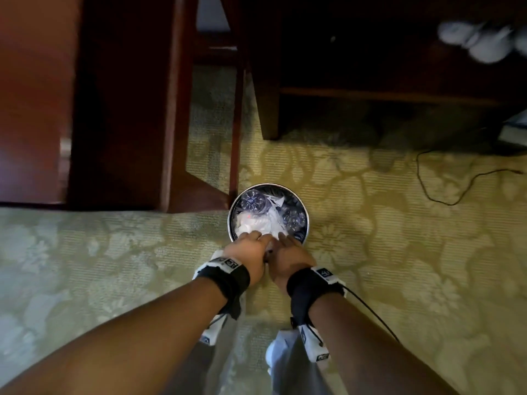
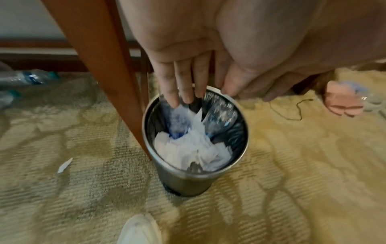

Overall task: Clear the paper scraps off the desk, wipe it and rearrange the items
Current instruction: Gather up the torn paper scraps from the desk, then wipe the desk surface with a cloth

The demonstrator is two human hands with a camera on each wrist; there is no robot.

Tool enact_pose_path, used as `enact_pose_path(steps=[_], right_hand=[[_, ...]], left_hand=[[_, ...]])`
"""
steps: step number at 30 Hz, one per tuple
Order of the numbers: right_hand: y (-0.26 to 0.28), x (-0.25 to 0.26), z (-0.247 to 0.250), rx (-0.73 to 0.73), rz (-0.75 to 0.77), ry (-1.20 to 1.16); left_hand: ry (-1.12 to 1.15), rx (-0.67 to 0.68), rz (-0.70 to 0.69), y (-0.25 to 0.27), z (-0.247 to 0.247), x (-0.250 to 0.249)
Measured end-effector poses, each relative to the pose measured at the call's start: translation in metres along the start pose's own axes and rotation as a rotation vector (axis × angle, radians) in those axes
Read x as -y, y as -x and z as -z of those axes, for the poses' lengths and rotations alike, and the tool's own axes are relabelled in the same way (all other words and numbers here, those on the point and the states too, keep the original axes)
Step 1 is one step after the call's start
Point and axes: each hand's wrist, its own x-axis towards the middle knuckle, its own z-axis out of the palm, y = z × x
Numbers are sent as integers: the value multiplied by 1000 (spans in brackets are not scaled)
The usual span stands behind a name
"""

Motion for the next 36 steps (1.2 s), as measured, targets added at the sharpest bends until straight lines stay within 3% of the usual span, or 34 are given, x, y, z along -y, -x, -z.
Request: enact_pose_path(steps=[5,11,16,19,26,31,36], right_hand=[[116,17,67,-118,32,1],[261,27,143,-252,-11,-48],[368,44,232,-400,-35,-24],[411,61,283,-526,-20,-29],[458,106,365,-786,15,-71],[454,127,386,-834,24,-128],[431,126,401,-791,-9,-178]], left_hand=[[4,-128,-60,88,84,-34],[71,-171,-58,204,178,-47],[149,-361,11,285,282,-55],[178,-465,-22,316,343,-57],[148,-641,-146,347,452,-67],[53,-623,-194,338,482,-61],[13,-557,-213,313,504,-44]])
